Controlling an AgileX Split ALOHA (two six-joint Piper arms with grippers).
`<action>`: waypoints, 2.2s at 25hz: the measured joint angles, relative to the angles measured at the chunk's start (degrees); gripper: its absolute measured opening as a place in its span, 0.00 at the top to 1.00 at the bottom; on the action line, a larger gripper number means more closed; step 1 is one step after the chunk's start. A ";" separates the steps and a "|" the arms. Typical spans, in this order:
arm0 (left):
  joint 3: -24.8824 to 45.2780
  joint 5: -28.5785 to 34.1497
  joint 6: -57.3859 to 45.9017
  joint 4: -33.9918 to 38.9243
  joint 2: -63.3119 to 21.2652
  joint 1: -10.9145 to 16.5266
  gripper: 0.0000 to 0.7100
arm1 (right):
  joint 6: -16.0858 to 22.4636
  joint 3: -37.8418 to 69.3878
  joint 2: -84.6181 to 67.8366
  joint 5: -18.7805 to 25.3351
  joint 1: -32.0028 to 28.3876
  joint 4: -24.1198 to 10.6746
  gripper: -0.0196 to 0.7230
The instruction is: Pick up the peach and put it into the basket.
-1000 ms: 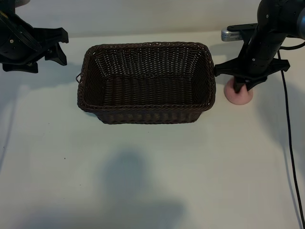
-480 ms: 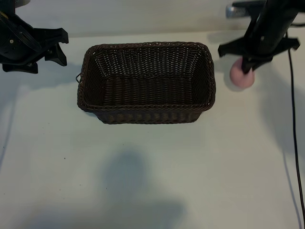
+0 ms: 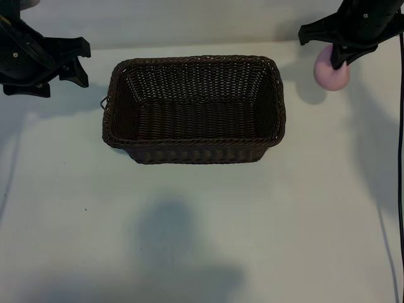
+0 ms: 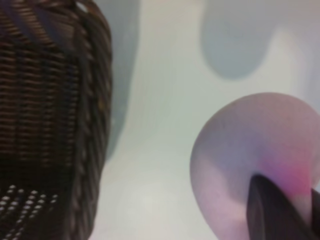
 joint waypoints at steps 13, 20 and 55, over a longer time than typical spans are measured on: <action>0.00 0.09 -0.14 0.00 0.00 0.00 0.18 | -1.26 -2.96 0.05 -2.42 15.56 3.42 0.92; 0.00 0.13 -0.14 0.00 0.00 0.00 0.18 | -1.21 -3.01 2.69 -7.50 18.45 3.62 0.92; 0.00 0.13 0.06 0.00 0.00 0.00 0.18 | -1.60 -21.56 9.19 4.42 11.83 -2.41 0.23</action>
